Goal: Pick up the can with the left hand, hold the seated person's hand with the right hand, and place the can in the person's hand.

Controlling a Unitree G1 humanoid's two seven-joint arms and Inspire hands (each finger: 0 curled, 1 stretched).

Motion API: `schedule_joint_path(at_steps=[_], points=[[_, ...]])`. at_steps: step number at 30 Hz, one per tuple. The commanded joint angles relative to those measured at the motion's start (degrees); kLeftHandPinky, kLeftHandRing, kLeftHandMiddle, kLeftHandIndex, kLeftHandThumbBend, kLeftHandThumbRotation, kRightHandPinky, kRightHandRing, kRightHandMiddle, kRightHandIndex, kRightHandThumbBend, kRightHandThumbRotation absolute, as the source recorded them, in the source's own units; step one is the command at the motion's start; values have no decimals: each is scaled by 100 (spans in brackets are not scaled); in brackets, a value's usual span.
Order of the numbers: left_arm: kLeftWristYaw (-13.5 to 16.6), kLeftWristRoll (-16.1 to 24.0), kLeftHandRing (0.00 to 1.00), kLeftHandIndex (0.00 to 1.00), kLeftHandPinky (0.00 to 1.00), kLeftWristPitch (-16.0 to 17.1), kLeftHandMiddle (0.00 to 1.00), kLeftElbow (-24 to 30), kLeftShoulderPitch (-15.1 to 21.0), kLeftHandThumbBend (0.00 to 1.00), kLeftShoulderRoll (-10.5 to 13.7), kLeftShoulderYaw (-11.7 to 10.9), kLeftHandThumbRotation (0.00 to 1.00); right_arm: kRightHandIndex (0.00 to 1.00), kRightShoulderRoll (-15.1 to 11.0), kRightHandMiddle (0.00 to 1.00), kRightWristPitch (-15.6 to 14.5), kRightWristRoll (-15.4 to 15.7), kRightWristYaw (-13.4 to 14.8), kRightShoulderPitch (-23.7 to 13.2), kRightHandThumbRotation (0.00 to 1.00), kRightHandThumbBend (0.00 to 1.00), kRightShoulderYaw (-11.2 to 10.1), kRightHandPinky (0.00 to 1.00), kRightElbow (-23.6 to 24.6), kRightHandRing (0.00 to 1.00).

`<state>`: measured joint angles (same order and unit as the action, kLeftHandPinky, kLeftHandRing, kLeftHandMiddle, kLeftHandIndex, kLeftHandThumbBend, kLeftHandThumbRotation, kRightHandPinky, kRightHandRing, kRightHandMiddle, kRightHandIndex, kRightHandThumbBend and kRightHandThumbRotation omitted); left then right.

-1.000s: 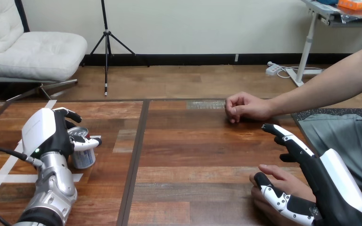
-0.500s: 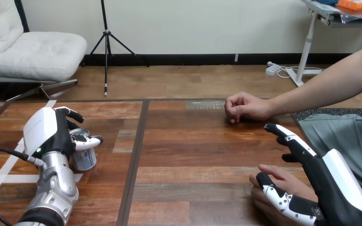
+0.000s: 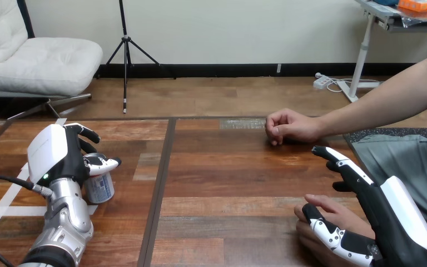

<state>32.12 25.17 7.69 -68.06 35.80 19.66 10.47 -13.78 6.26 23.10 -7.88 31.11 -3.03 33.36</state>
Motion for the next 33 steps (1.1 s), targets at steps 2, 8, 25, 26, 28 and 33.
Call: schedule_joint_path(at_steps=[2,8,25,26,28,33], points=[[79,17,48,54,46,146,51,50,130,72,41,21,0,89,-45,93,128,-11,55,-198,0,34,-60,80,272,91],[121,-9,48,54,47,212,51,60,121,73,34,-8,0,89,-27,93,63,-27,30,-209,0,34,-44,80,296,91],[144,77,48,53,47,270,50,108,112,74,40,68,0,89,-28,93,71,0,35,-238,0,34,-21,79,280,91],[144,80,48,53,47,278,50,111,109,74,40,72,0,89,-29,93,75,0,36,-238,0,34,-21,79,279,91],[137,88,48,53,48,295,50,118,106,74,43,82,0,89,-29,93,73,-2,34,-245,0,34,-19,79,275,91],[130,92,48,53,48,329,50,142,96,74,43,89,0,89,-25,93,63,-3,31,-250,0,34,-12,79,276,91]])
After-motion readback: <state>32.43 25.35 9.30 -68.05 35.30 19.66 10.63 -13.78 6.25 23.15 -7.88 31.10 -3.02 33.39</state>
